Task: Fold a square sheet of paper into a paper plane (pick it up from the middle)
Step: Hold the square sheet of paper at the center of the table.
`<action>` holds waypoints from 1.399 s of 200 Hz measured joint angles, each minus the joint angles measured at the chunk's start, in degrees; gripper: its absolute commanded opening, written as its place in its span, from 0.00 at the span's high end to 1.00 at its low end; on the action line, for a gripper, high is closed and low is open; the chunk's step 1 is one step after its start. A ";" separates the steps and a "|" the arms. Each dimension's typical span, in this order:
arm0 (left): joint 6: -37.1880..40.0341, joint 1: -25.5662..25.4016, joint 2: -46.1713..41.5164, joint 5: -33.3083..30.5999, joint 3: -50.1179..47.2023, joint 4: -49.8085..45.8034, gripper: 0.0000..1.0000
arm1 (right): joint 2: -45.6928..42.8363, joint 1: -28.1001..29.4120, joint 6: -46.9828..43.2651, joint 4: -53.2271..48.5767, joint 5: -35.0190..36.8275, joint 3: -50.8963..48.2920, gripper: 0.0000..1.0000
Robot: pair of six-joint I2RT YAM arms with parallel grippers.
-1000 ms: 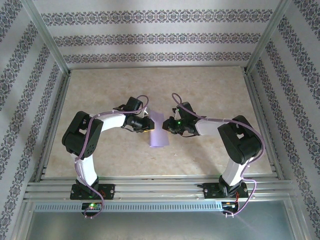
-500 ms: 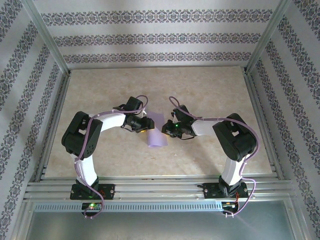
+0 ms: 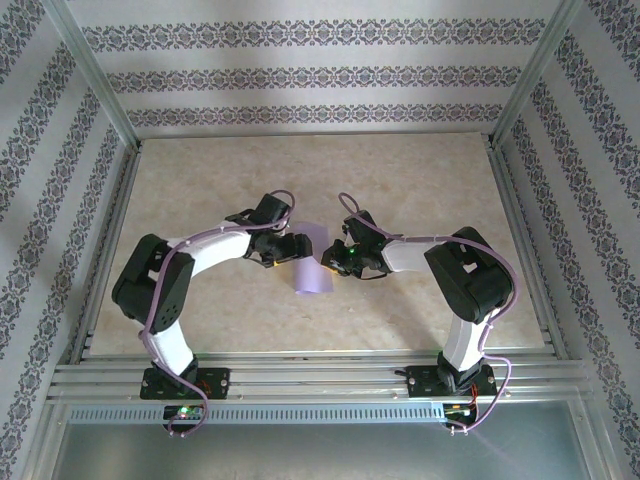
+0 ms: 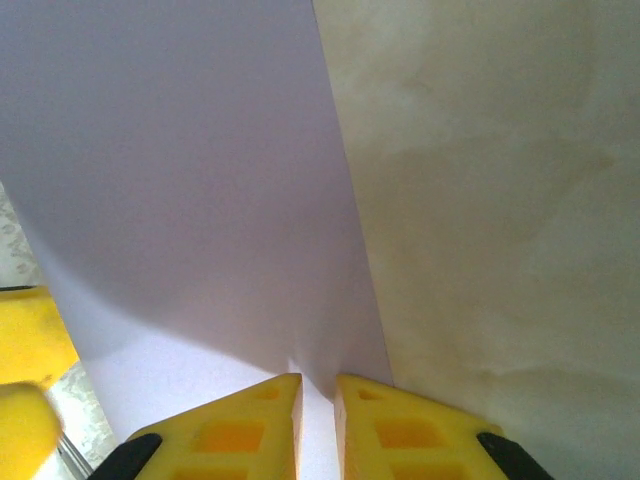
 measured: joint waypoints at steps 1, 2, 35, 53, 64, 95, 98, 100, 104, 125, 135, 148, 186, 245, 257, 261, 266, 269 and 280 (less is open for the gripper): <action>0.00 -0.02 0.11 -0.02 0.11 -0.07 0.24 | 0.00 0.00 0.00 -0.02 0.00 0.00 0.81; 0.00 -0.09 0.31 -0.04 0.28 -0.22 0.24 | 0.00 0.00 0.04 0.00 -0.02 0.00 0.81; 0.04 -0.92 3.15 -0.83 2.47 -1.90 0.31 | 0.00 0.00 0.90 0.35 -0.11 0.00 0.74; 0.15 -0.98 3.56 -1.60 3.10 -2.95 0.40 | -0.13 -0.04 1.09 0.92 -0.52 -0.02 0.68; 0.28 -0.98 3.74 -2.29 3.21 -3.39 0.44 | -0.52 -0.17 1.03 1.18 -0.48 -0.15 0.66; 0.07 -0.98 3.93 -4.13 3.04 -4.02 0.52 | -4.46 -1.36 1.03 1.31 1.20 -3.13 0.62; 0.07 -0.98 3.93 -4.33 3.02 -4.02 0.52 | -5.01 -1.64 1.01 1.33 1.49 -3.52 0.62; 0.04 -0.98 3.93 -4.37 2.97 -4.02 0.52 | -5.40 -1.79 1.01 1.33 1.57 -3.80 0.62; -0.02 -0.98 3.96 -4.52 2.95 -4.02 0.53 | -6.10 -2.05 0.98 1.31 1.99 -4.26 0.61; 0.02 -0.98 4.17 -5.11 2.95 -4.22 0.57 | -9.57 -3.32 0.76 1.27 3.69 -6.08 0.61; 0.07 -0.98 4.26 -5.55 2.99 -4.48 0.58 | -10.75 -3.78 0.61 1.27 4.26 -6.47 0.61; 0.31 -0.98 4.35 -5.92 3.19 -4.92 0.60 | -11.63 -4.28 0.50 1.27 4.83 -6.67 0.61; 2.08 -1.01 4.59 -6.40 3.61 -5.84 0.64 | -11.78 -4.57 -0.31 1.20 5.55 -6.69 0.60; 4.00 -1.16 5.11 -7.34 4.35 -7.04 0.68 | -11.76 -4.55 -0.52 1.20 5.55 -6.69 0.59; 4.31 -1.27 5.11 -7.76 4.39 -7.21 0.69 | -11.76 -4.55 -0.50 1.20 5.55 -6.69 0.59; 4.39 -1.27 5.11 -7.93 4.44 -7.30 0.70 | -11.76 -4.55 -0.52 1.20 5.53 -6.69 0.59; 4.55 -1.27 5.11 -8.09 4.48 -7.39 0.70 | -11.76 -4.55 -0.52 1.20 5.53 -6.69 0.59; 4.59 -1.27 5.11 -8.09 4.50 -7.45 0.71 | -11.76 -4.55 -0.52 1.20 5.53 -6.69 0.59; 4.87 -1.27 5.22 -8.33 4.66 -7.74 0.71 | -11.76 -4.55 -0.52 1.20 5.53 -6.69 0.59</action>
